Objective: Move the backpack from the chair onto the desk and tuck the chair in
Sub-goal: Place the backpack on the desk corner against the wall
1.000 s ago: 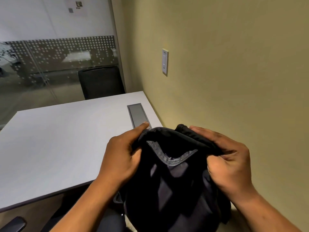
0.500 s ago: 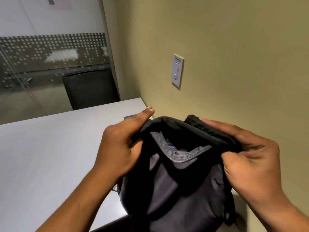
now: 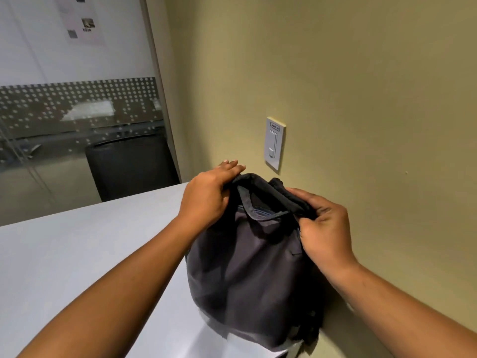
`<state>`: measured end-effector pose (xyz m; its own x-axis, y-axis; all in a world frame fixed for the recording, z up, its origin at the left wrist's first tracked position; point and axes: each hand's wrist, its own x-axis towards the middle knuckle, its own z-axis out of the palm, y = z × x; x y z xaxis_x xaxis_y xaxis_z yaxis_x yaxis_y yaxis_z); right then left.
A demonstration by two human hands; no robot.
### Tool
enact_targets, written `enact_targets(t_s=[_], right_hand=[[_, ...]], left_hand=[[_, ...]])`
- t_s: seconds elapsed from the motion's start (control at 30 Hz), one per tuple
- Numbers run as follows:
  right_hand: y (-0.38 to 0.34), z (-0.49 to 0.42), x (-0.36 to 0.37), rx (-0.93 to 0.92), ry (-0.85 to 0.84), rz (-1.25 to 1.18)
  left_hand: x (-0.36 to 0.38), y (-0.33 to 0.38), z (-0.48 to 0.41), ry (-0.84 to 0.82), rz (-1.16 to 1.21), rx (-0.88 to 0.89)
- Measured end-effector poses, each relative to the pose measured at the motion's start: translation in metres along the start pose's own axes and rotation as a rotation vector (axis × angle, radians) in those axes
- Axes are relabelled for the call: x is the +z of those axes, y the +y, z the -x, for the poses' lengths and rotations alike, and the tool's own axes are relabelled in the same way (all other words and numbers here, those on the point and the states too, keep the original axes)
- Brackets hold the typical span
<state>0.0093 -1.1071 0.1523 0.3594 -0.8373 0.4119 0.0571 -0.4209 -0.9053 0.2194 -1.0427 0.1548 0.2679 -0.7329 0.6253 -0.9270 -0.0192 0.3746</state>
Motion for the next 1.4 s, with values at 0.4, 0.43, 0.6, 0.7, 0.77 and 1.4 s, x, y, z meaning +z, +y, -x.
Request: enact_targets(t_s=[0.4,0.43,0.6,0.7,0.77,1.4], right_hand=[[0.046,-0.021,-0.007,0.026,-0.023,0.255],[0.046,-0.021,-0.008,0.003,-0.041,0.295],[0.044,-0.015,-0.011,-0.364,-0.099,0.735],[0.045,-0.001,-0.004,-0.759,-0.27,0.862],[0.052,0.011,0.002,-0.828,-0.467,0.804],[0.186,0.027,0.014,-0.583,-0.999,1.427]], left_hand=[[0.084,-0.011,-0.026,0.007,-0.071,-0.169],[0.087,-0.011,-0.024,0.023,-0.073,-0.202],[0.099,-0.021,-0.005,0.073,-0.005,-0.383],[0.105,-0.024,0.015,0.107,0.095,-0.473],[0.106,-0.024,0.032,0.192,0.156,-0.513],[0.224,-0.044,0.216,-0.073,0.258,-1.069]])
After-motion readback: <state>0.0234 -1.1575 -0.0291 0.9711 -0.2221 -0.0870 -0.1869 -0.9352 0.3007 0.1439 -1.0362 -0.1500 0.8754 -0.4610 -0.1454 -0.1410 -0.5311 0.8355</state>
